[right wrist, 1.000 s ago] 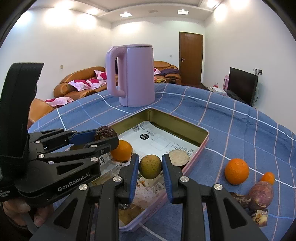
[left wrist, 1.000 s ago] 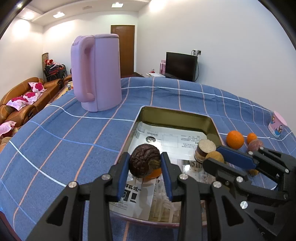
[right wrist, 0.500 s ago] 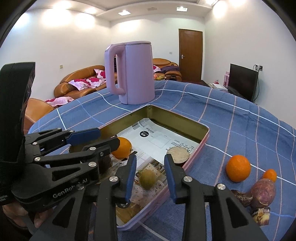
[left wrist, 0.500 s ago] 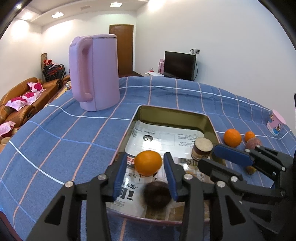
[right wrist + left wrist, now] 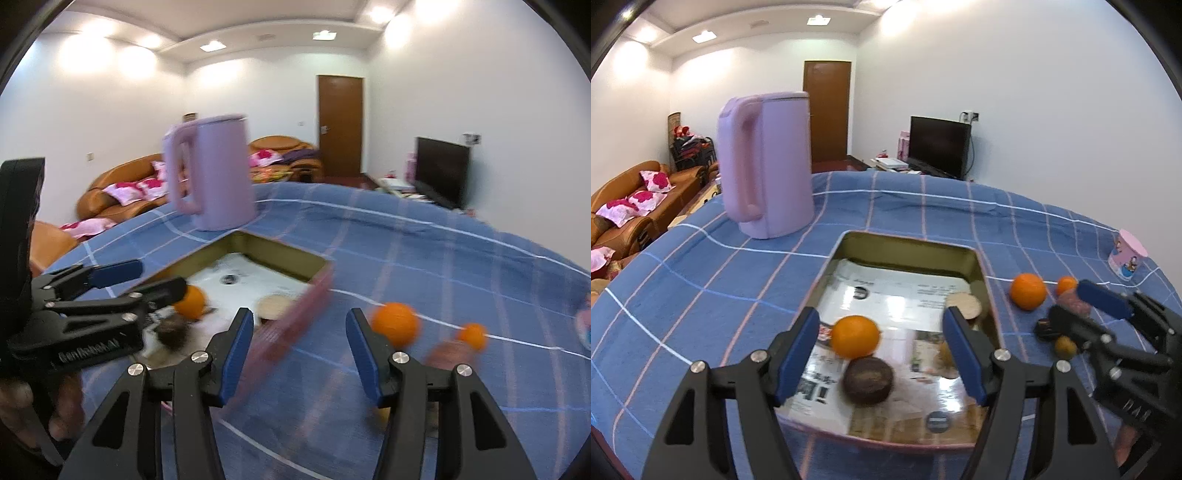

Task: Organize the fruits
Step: 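Open the left gripper over the tin while the right gripper releases the yellow fruit there, then reach the right gripper to a brown-wrapped cylinder on the table and close on it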

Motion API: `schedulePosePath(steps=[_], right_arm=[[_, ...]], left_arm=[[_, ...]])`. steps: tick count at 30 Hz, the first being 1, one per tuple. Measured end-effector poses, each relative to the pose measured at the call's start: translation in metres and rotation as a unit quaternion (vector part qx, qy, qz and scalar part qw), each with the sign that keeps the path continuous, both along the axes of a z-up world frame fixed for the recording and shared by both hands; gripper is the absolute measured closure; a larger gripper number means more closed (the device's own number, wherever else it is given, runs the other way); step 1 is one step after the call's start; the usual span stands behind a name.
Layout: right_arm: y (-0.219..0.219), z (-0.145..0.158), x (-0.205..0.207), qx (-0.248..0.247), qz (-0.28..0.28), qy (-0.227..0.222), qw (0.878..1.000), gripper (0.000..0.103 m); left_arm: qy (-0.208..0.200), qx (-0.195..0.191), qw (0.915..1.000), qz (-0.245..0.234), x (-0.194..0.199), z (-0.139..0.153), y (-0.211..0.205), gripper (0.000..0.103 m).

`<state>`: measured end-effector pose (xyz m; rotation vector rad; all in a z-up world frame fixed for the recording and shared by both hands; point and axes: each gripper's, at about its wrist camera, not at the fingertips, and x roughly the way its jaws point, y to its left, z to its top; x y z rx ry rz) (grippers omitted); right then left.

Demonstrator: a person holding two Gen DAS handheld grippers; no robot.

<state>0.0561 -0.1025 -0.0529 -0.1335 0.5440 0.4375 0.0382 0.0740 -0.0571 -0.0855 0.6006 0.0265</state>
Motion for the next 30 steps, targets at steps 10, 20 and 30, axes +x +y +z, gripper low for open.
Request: schedulePosePath(steps=[10,20,30], right_arm=[[-0.082,-0.012,0.001,0.001,-0.102,0.038,0.994,0.048],[-0.090,-0.025,0.017,0.021,-0.096,0.094,0.991,0.048],[-0.086,-0.041,0.030,0.014,-0.092,0.149,0.984,0.068]], left_arm=[[0.005,0.026,0.9993,-0.026,0.015,-0.004,-0.032,0.031],[0.007,0.025,0.9994,-0.024,0.018,-0.001,-0.036,0.031],[0.006,0.035,0.9976,-0.059,0.013,0.000,-0.071,0.031]])
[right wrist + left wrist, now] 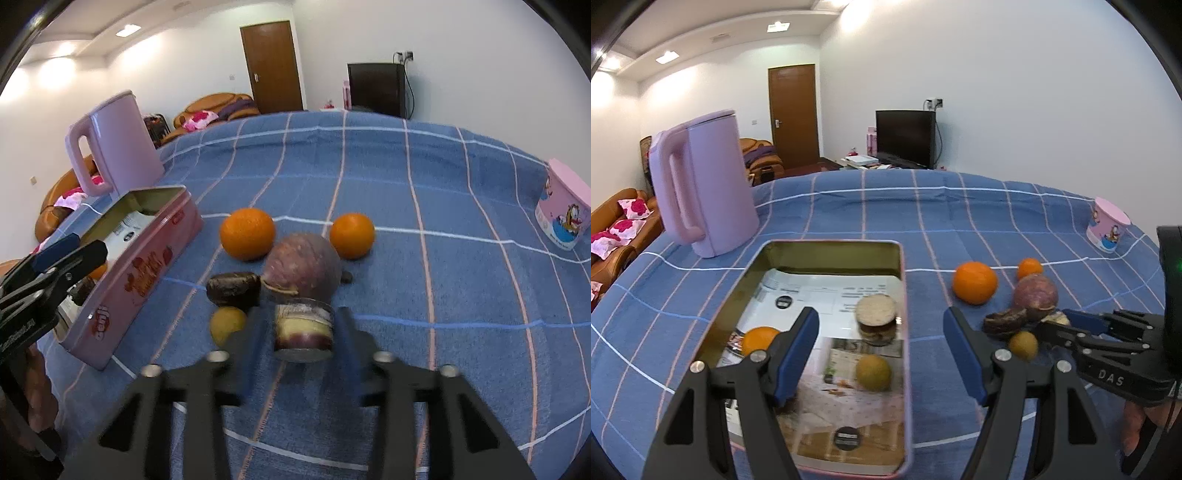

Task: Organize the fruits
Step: 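Reach the right gripper to a brown-wrapped cylinder on the table and close on it, then grasp a small yellow-brown fruit with the left gripper while the right holds the cylinder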

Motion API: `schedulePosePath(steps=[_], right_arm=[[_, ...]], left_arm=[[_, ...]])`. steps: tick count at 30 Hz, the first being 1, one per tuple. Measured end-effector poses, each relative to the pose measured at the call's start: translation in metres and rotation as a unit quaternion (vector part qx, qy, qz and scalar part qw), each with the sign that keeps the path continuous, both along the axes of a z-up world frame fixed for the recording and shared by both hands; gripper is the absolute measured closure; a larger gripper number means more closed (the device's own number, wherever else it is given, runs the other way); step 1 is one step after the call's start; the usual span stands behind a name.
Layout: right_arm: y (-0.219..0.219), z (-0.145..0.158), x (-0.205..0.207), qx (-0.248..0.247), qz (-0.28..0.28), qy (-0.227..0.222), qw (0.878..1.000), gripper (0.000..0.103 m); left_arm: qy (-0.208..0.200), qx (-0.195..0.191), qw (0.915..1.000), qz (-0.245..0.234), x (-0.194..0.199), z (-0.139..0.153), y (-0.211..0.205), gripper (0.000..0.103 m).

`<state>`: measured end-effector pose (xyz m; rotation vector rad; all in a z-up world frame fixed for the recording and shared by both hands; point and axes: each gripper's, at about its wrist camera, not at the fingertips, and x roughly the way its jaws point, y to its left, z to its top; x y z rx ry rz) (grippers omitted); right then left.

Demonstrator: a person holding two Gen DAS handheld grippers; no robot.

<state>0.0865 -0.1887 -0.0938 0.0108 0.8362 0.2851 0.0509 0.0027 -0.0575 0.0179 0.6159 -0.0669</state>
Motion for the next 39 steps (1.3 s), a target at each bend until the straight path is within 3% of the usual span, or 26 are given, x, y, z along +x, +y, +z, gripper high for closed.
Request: schedulePosePath(steps=[3,9,19,23,33,35,39], right_arm=[[-0.002,0.004,-0.006,0.005,0.002,-0.015,1.000,0.068],[-0.019,0.017,-0.020,-0.002,-0.044,-0.057,0.997,0.068],[-0.047,0.019,-0.023,0.008,-0.076,-0.060,0.995,0.068],[-0.054,0.018,-0.024,0.019,-0.084,-0.057,0.995,0.068],[-0.051,0.017,-0.024,0.015,-0.081,-0.056,0.995,0.068],[-0.051,0.017,-0.023,0.015,-0.078,-0.053,0.995,0.068],[-0.047,0.015,-0.021,0.009,-0.069,-0.048,0.996,0.068]], left_arm=[[-0.001,0.002,0.9999,-0.012,-0.003,0.000,-0.012,0.031],[0.007,0.005,0.9989,-0.047,-0.006,-0.001,-0.042,0.031],[0.036,-0.009,0.9958,-0.084,-0.003,-0.007,-0.074,0.033],[0.056,-0.020,0.9933,-0.099,0.001,-0.014,-0.082,0.044],[0.118,-0.041,0.9853,-0.117,0.023,-0.035,-0.093,0.057],[0.127,-0.041,0.9838,-0.120,0.025,-0.039,-0.094,0.072],[0.129,-0.046,0.9833,-0.121,0.027,-0.039,-0.092,0.074]])
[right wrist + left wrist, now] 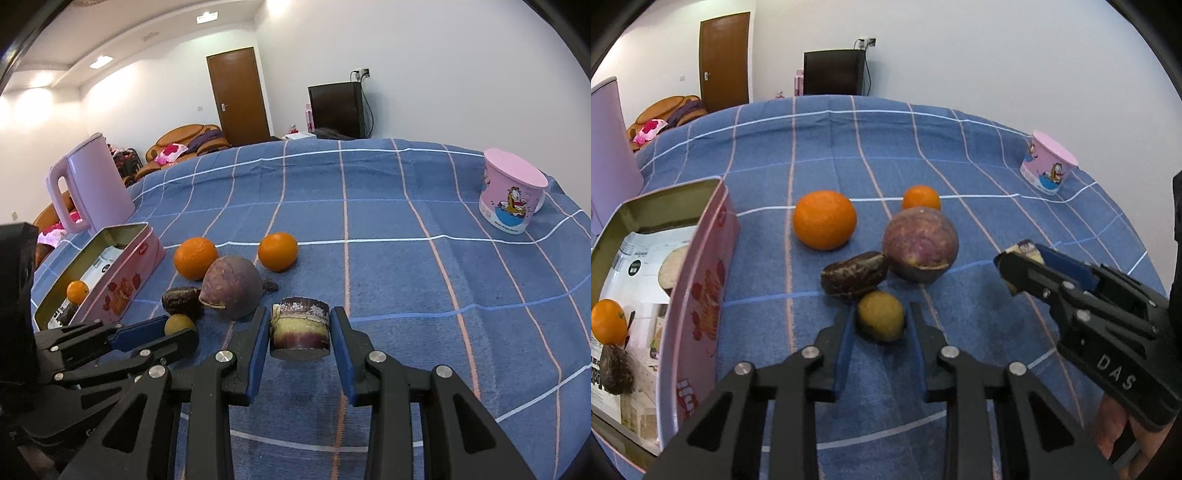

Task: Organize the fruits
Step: 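Grasp a small yellow-brown fruit with the left gripper while the right holds the cylinder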

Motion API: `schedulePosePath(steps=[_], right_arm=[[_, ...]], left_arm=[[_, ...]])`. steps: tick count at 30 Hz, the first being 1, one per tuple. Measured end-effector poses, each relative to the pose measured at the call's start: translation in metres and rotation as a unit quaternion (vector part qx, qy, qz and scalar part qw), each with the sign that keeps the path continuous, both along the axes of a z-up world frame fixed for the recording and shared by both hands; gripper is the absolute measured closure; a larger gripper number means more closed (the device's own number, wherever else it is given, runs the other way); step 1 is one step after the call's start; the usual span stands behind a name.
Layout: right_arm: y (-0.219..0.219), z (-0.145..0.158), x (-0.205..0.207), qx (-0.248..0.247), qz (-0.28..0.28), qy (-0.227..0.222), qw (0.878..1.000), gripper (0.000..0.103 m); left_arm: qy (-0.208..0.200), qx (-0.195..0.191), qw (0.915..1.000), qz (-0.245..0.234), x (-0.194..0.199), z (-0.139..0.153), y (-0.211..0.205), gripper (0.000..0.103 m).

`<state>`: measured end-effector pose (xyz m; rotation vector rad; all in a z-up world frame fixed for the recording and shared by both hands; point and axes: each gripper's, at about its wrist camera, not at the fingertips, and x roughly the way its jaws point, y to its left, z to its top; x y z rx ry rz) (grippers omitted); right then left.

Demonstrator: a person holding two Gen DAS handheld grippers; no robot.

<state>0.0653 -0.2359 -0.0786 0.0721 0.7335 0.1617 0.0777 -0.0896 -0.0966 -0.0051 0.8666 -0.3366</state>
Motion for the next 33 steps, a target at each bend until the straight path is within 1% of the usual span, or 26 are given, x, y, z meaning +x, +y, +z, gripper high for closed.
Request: schedulePosePath(steps=[5,9,15,23,33], right_arm=[[0.001,0.001,-0.001,0.002,0.007,-0.005,1.000,0.068],[0.002,0.002,-0.004,0.002,0.014,-0.012,1.000,0.068],[0.004,0.006,-0.008,0.002,0.026,-0.026,0.999,0.068],[0.007,0.010,-0.013,0.005,0.041,-0.044,0.998,0.068],[0.009,0.015,-0.020,0.008,0.050,-0.066,0.996,0.068]], left_arm=[[-0.016,-0.006,0.9998,0.011,-0.004,0.005,0.006,0.074],[-0.038,-0.010,0.9990,0.021,-0.009,0.011,0.010,0.074],[-0.051,-0.016,0.9981,0.030,-0.010,0.015,0.015,0.074],[-0.077,-0.010,0.9963,0.038,-0.018,0.021,0.016,0.074],[-0.098,-0.005,0.9941,0.047,-0.023,0.025,0.016,0.074]])
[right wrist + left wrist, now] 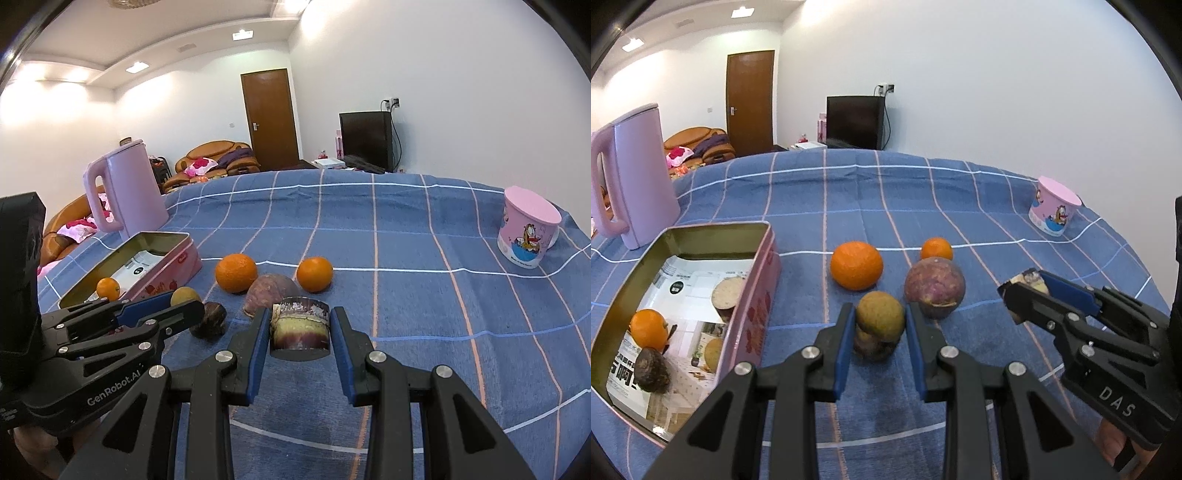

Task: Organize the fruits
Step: 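Grasp a small yellow-brown fruit with the left gripper while the right holds the cylinder, then carry the yellow-brown fruit with the left gripper while the right carries the cylinder to the tin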

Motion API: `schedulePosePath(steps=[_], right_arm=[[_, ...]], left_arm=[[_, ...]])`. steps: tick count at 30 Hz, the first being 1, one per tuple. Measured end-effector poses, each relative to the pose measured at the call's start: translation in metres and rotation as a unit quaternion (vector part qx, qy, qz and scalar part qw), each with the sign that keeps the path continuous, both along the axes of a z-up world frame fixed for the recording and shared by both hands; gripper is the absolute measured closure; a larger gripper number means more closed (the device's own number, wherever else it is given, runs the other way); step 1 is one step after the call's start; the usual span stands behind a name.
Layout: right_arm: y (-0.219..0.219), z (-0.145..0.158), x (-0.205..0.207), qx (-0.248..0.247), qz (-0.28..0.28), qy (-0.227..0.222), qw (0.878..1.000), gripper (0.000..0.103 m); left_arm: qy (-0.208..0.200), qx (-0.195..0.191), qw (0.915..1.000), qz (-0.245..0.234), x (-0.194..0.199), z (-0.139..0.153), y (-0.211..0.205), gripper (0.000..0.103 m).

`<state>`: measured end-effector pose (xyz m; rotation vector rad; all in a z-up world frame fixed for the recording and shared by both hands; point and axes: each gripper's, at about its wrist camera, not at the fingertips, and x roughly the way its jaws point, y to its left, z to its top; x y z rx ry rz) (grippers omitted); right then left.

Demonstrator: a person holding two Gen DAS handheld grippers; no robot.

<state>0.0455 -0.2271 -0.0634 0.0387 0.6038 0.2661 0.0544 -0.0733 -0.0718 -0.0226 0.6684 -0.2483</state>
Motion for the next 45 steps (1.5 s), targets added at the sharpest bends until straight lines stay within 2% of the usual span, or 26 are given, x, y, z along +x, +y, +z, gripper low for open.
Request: schedulePosePath(steps=[45], right_arm=[[0.001,0.011,-0.023,0.000,0.005,-0.066,0.998,0.068]], left_arm=[[-0.084,0.026,0.9959,0.020,-0.027,0.014,-0.004,0.074]])
